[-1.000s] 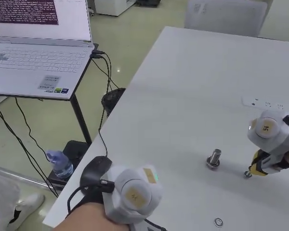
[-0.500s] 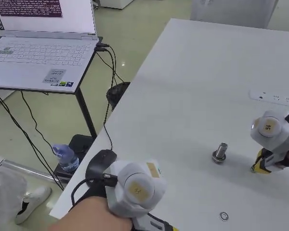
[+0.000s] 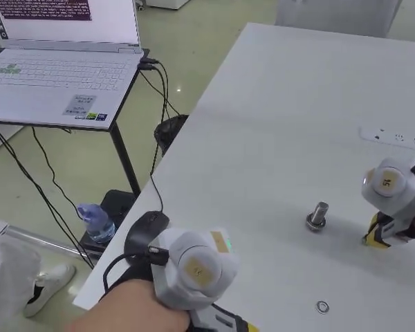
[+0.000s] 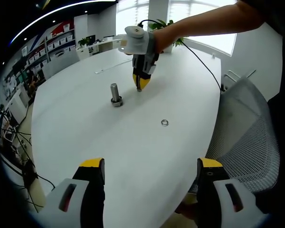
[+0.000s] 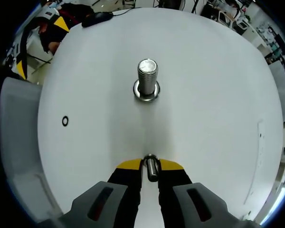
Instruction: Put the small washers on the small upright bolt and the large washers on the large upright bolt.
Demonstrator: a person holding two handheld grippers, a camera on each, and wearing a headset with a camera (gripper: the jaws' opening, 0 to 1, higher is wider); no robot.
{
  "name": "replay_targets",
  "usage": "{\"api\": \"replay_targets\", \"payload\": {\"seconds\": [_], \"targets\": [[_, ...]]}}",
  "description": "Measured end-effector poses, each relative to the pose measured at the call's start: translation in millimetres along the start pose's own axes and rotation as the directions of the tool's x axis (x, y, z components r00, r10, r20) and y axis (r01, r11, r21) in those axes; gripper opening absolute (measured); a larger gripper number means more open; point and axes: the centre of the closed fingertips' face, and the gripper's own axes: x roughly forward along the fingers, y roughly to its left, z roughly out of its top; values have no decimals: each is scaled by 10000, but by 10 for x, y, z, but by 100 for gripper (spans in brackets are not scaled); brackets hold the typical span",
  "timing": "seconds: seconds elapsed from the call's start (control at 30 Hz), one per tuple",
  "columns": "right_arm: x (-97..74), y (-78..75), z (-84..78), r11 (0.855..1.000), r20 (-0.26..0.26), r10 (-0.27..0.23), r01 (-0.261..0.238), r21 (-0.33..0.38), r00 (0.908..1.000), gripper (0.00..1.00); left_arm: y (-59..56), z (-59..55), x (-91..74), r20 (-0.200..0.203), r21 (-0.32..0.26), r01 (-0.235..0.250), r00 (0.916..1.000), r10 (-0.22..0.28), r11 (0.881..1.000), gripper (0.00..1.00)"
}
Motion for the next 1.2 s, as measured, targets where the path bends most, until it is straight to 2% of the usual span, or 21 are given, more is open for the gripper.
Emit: {"api": "replay_targets", "payload": {"seconds": [0.33,0.47,0.73,1.2], "targets": [[2,-10,-7,10000,-38,23,-23,-25,10000,14,4,7,-12,29,6,-38,10000,38,10000,78],[3,-35,-2,9999,5,-68,68,-96,10000,20,2,5,-13,39,-14,-51,10000,51,10000,78],[-16,-23,-25,9998,-29,-24,23,-207,10000,22,-8,19,-25,94,-20,-76,9999,76,10000,78],[-188,-30,26,9997,394,-110,119,-203,9992,28,-1,127,-48,324,114,-174,9993,170,9998,82]]}}
